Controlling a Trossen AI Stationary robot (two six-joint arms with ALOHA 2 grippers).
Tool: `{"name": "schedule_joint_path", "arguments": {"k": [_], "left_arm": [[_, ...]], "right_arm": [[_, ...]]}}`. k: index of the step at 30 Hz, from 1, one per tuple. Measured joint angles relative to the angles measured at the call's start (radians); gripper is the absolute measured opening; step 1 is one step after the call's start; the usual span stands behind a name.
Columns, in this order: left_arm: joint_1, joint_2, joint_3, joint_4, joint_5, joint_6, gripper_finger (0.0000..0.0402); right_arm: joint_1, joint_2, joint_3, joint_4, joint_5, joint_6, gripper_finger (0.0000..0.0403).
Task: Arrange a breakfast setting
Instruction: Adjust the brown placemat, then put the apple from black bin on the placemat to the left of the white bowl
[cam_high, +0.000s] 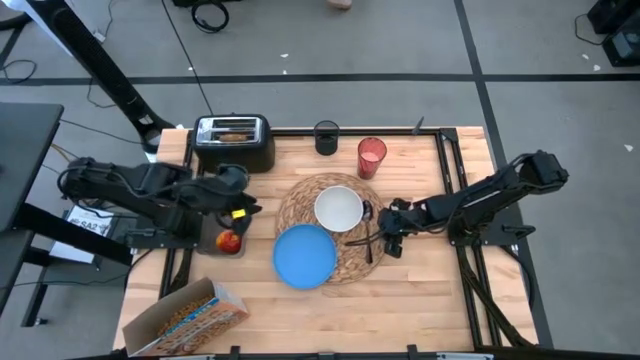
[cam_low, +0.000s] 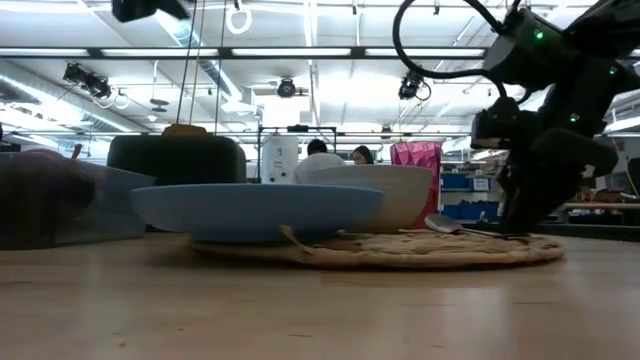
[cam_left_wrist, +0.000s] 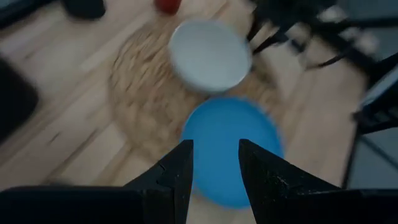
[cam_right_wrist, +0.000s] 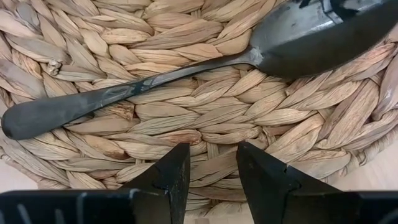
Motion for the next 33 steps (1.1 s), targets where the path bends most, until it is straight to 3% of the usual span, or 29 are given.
{"name": "schedule_joint_path", "arguments": {"k": [7,11,14,20,27,33], "left_arm": [[0.018,0.103,0.000,-0.183,0.003,-0.181,0.0136],[0.051,0.148,0.000,-0.306,0.078,-0.291,0.0146],[0.060,0.175,-0.001,-0.351,0.127,-0.290,0.0163],[0.011,0.205,-0.007,-0.348,0.204,-0.117,0.0193],[-0.054,0.138,-0.158,-0.314,0.263,0.092,0.0171],[-0.086,0.125,-0.305,-0.162,0.292,0.345,0.0159]], "right_arm": [[0.000,-0.045,-0.003,-0.056,-0.016,-0.030,0.0141],[0.000,-0.094,-0.004,-0.058,-0.022,-0.056,0.0141],[0.000,-0.169,-0.003,-0.059,-0.022,-0.056,0.0143],[0.030,-0.331,0.098,-0.165,0.011,-0.090,0.0142],[0.114,-0.427,0.225,-0.194,0.112,-0.179,0.0141],[0.166,-0.433,0.272,-0.194,0.176,-0.165,0.0141]]}}
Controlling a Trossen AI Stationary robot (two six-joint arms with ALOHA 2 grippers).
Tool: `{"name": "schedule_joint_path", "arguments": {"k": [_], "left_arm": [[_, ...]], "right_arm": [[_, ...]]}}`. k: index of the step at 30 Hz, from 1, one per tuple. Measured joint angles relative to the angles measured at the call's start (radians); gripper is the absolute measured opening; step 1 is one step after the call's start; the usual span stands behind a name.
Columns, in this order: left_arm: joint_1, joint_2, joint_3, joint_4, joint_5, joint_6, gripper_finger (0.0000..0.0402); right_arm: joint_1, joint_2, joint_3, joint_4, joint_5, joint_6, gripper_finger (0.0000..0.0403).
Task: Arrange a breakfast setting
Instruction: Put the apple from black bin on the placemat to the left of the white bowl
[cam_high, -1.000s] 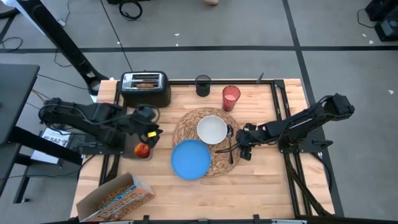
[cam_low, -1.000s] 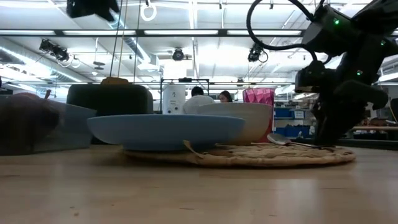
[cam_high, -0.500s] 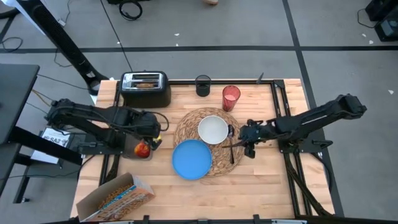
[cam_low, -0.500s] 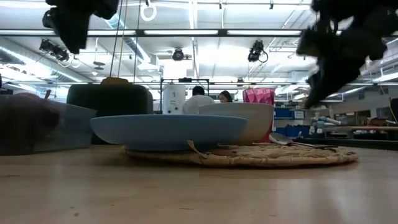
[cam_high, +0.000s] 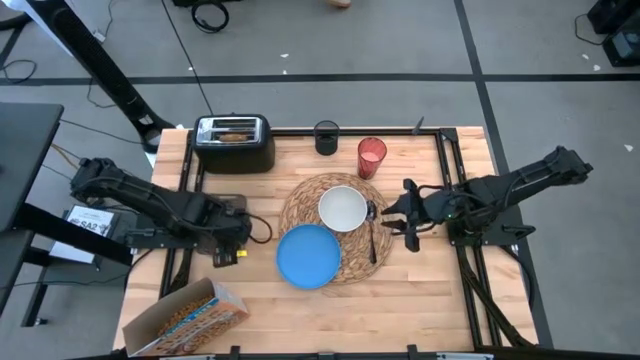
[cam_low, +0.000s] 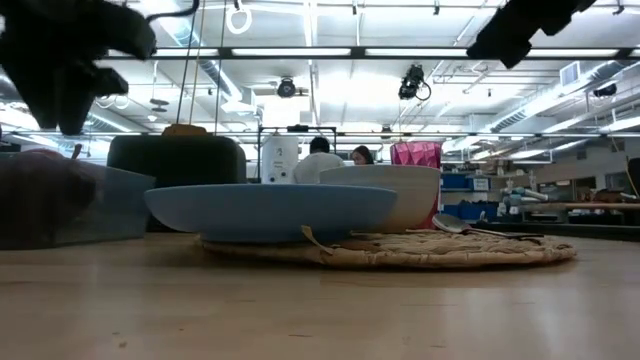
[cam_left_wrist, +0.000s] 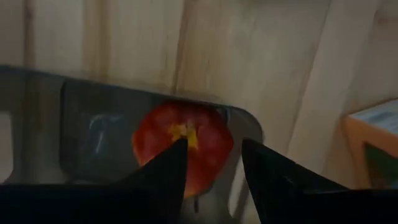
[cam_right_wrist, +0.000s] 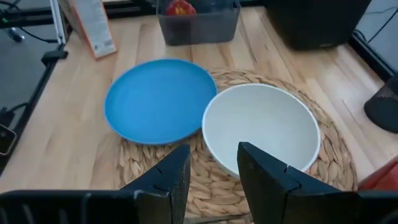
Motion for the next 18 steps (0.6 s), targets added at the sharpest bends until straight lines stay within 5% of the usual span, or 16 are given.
{"name": "schedule_joint_path", "arguments": {"k": [18], "left_arm": [[0.015,0.000,-0.118,0.134,-0.048,0.036,0.0142]], "right_arm": [[0.026,0.087,0.002,0.024,0.024,0.132,0.0141]]}}
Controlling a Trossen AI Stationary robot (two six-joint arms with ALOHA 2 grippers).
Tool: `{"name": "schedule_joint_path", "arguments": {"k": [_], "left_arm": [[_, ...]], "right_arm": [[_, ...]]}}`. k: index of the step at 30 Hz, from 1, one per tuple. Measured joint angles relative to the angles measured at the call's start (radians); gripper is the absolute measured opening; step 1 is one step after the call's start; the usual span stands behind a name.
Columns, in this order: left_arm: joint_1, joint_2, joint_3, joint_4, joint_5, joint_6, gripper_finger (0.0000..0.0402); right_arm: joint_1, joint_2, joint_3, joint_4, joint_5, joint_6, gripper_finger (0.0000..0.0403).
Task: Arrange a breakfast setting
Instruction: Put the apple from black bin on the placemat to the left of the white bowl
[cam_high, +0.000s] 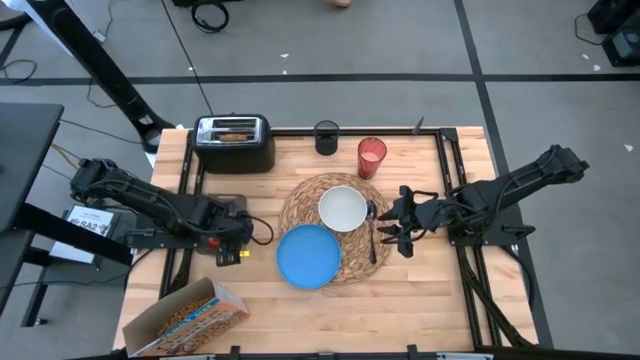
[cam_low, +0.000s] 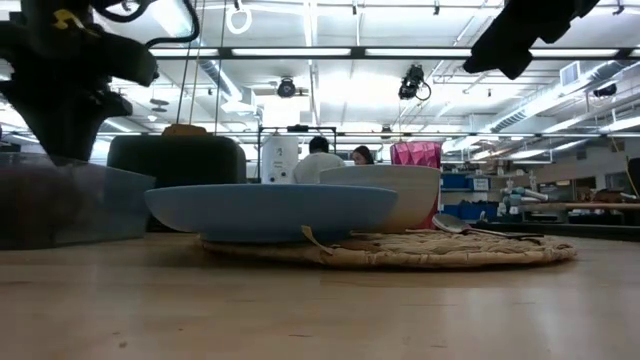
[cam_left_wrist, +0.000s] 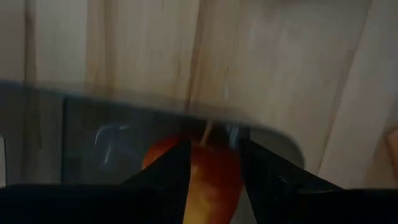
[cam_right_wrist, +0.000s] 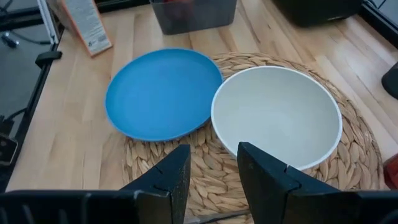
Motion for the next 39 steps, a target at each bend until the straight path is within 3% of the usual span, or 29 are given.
{"name": "schedule_joint_path", "arguments": {"k": [16,25,30,34,39], "left_arm": [[0.072,0.000,-0.027,-0.160,-0.029,0.049,0.0142],[0.077,0.000,0.074,-0.140,0.002,0.205,0.0142],[0.077,0.000,0.008,-0.104,0.102,0.290,0.0142],[0.090,0.000,-0.060,-0.025,0.102,0.296,0.0142],[0.117,0.009,-0.061,-0.019,0.108,0.297,0.0142]], "right_arm": [[-0.039,0.030,0.000,0.042,0.020,0.004,0.0141],[-0.040,0.030,0.000,0.057,0.023,0.010,0.0141],[-0.040,0.030,0.000,0.057,0.023,0.011,0.0141],[-0.040,0.030,0.000,0.057,0.023,0.025,0.0141],[-0.040,0.030,0.000,0.057,0.023,0.037,0.0141]]}}
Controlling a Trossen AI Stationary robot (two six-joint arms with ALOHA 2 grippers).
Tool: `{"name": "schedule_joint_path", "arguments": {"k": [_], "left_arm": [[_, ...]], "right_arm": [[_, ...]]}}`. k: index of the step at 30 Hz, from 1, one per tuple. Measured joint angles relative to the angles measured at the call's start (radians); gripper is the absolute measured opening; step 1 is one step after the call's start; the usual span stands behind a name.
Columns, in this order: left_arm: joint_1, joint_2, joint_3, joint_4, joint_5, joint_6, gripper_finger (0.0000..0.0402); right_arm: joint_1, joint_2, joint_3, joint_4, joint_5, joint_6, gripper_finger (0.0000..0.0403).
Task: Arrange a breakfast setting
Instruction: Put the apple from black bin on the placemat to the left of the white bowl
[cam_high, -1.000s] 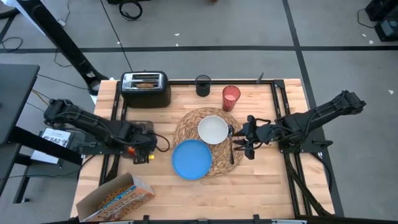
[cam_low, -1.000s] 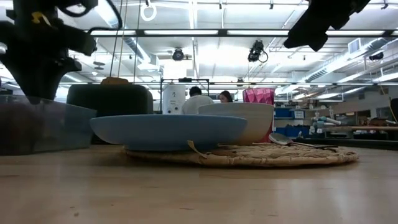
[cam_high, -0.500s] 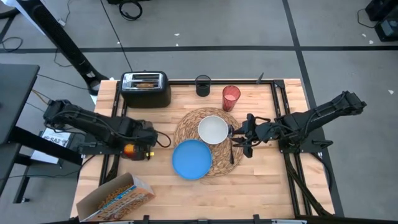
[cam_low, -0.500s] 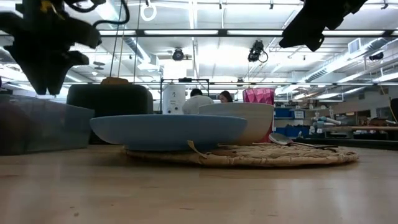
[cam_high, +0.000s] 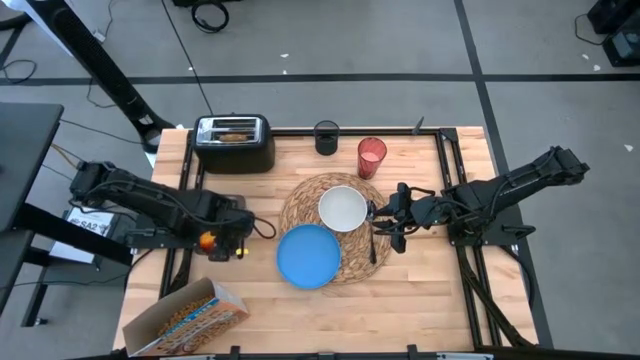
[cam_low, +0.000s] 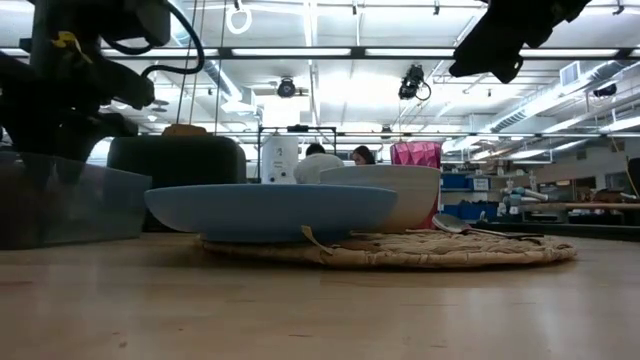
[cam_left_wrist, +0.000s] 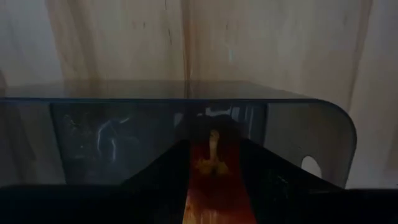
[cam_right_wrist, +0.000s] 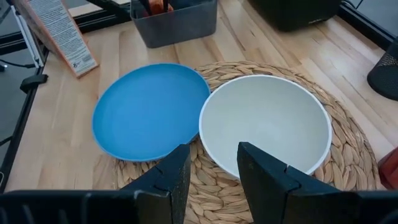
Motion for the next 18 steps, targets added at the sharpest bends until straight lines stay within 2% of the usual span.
{"name": "schedule_joint_path", "arguments": {"k": [7,10,18], "left_arm": [[0.025,0.000,0.000,0.010,0.021,-0.001,0.0142],[0.042,0.000,0.000,0.053,0.055,-0.049,0.0142],[0.052,0.001,-0.065,0.060,0.057,-0.168,0.0142]], "right_arm": [[-0.008,0.000,0.000,0.000,0.007,-0.006,0.0141],[-0.013,0.000,0.000,0.000,0.007,-0.009,0.0141],[-0.013,0.000,0.000,0.000,0.011,-0.017,0.0141]]}}
